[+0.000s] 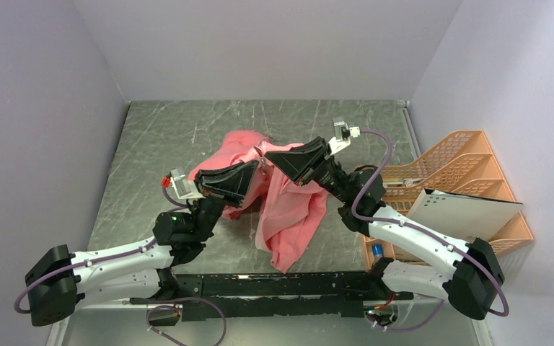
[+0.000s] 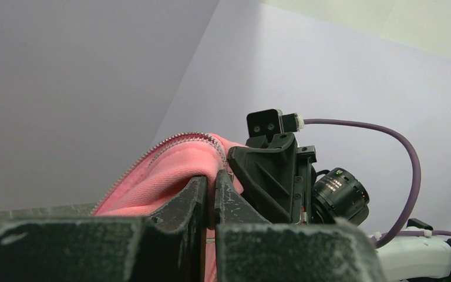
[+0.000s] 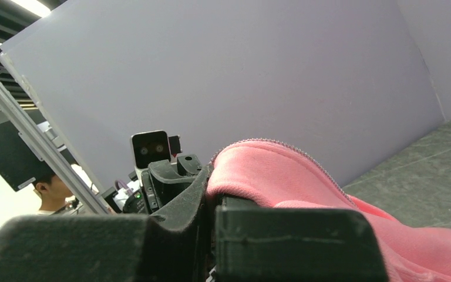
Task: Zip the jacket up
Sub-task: Insert the zipper into the jacket.
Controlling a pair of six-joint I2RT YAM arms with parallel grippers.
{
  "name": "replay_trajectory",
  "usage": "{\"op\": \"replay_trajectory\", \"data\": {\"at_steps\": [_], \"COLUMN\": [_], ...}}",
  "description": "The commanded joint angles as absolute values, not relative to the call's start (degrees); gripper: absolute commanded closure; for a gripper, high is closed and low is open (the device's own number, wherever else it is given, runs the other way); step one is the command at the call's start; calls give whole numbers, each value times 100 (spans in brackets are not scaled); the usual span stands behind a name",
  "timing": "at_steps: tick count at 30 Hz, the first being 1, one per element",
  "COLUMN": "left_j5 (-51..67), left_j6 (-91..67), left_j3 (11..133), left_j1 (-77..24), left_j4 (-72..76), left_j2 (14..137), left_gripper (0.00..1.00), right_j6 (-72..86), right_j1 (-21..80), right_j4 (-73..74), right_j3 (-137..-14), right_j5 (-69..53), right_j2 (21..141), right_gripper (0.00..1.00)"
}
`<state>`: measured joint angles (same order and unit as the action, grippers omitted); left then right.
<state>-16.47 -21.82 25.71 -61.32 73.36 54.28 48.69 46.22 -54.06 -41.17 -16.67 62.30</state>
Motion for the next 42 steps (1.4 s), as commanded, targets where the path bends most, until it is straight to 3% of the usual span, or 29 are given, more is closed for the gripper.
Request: {"op": "replay_trajectory", "data": {"at_steps": [1,42], "left_j5": [-1282,-1643], "left_j6": [-2241,-1765], "left_j3": [2628,2931], "left_j1": [-6168,-6169], "left_j4": [7430,5660], "left_j2": [5493,5131], "left_gripper": [95,95], "right_j6": [4903,4823], "right_j1": [4649,4649], "right_j4": [-5847,-5638], "right_j3": [-4149,-4139], "right_j5": [-1598,-1653], "right_j2": [6179,5989], "right_gripper": [100,100]}}
